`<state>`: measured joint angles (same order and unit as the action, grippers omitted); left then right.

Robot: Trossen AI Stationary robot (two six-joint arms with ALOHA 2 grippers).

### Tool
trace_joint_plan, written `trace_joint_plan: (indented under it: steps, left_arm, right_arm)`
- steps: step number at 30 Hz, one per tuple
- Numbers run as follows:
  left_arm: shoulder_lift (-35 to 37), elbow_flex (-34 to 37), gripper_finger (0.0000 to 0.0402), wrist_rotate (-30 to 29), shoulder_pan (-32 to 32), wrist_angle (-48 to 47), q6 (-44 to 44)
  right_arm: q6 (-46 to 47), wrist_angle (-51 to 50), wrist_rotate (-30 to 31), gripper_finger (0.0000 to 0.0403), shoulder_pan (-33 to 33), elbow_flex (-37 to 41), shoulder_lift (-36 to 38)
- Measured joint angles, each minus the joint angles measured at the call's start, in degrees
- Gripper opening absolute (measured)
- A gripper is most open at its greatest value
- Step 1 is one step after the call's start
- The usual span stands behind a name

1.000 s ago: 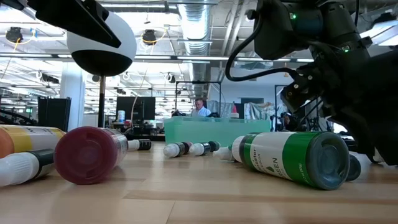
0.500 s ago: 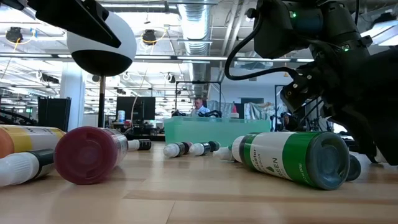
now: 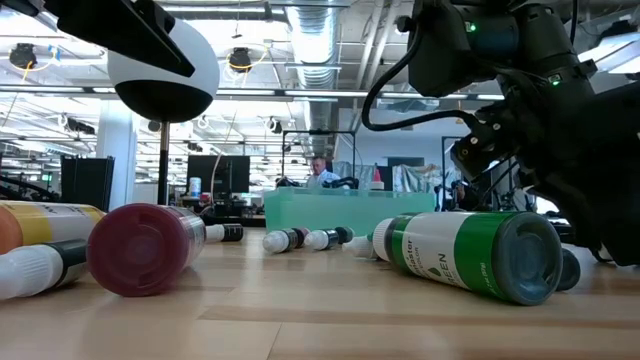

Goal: Pick & Place food coloring
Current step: Put the black food coloring bottle into the green bin

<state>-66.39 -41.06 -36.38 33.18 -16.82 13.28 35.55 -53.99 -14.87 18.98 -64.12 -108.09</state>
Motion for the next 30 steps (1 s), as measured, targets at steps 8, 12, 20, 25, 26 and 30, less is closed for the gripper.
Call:
trace_joint_plan:
  steps: [8, 12, 20, 25, 26, 30]
  left_arm:
    - [0.0, 0.0, 0.0165, 0.0, 0.0, 0.0, 0.0]
    - [0.0, 0.0, 0.0165, 0.0, 0.0, 0.0, 0.0]
    - [0.0, 0.0, 0.0165, 0.0, 0.0, 0.0, 0.0]
    - [0.0, 0.0, 0.0165, 0.0, 0.0, 0.0, 0.0]
    - [0.0, 0.0, 0.0165, 0.0, 0.0, 0.0, 0.0]
    - [0.0, 0.0, 0.0165, 0.0, 0.0, 0.0, 0.0]
  right_arm:
    - [0.0, 0.1, 0.0, 0.0132, 0.0, 0.0, 0.0]
    - [0.0, 0.2, 0.0, 0.0139, 0.0, 0.0, 0.0]
    - [0.0, 0.2, 0.7, 0.0123, 0.0, 0.0, 0.0]
    - [-1.3, 0.2, 1.0, 0.0125, 0.1, 0.0, 0.1]
    - [-1.5, 0.2, 1.1, 0.0126, 0.1, 0.0, 0.1]
    - [-3.0, 0.3, 1.6, 0.0126, 0.1, -1.0, 0.1]
